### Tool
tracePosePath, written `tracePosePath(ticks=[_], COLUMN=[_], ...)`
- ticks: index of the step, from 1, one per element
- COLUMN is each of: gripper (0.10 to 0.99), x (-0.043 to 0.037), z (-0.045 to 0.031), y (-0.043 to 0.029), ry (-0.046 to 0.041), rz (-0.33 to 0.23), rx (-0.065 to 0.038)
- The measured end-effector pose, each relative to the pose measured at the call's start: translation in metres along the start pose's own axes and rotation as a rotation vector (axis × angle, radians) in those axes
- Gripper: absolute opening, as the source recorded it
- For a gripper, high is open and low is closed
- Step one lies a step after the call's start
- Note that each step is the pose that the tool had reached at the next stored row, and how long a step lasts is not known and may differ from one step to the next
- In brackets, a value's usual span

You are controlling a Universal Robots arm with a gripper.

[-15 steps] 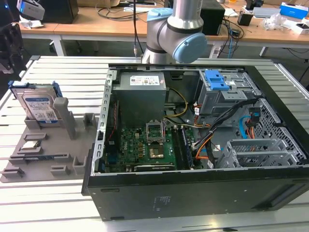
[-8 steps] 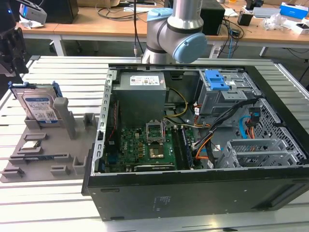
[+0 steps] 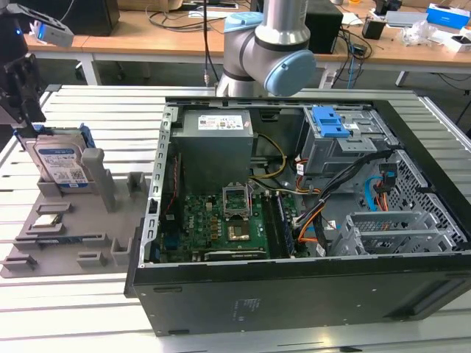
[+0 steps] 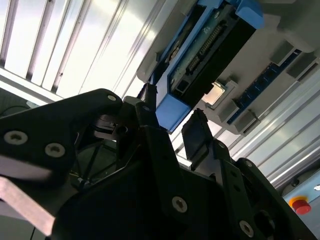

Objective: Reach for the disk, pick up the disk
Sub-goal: 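Pick up the disk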

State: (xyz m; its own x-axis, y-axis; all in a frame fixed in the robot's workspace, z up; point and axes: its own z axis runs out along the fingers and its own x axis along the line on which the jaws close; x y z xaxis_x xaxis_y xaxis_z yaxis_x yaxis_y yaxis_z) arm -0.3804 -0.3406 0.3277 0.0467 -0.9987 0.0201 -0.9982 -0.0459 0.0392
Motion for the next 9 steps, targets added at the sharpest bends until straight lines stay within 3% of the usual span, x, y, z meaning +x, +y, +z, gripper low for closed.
tracePosePath(ticks=[3,9], gripper=[0.482,0.482], x=[0.0001,-0.0001], z=[0.0046,0.0170], y=[-0.0051,-0.0065], ry=[0.0092,0.0109], rz=[0.000,0.000], rx=[0.000,0.000])
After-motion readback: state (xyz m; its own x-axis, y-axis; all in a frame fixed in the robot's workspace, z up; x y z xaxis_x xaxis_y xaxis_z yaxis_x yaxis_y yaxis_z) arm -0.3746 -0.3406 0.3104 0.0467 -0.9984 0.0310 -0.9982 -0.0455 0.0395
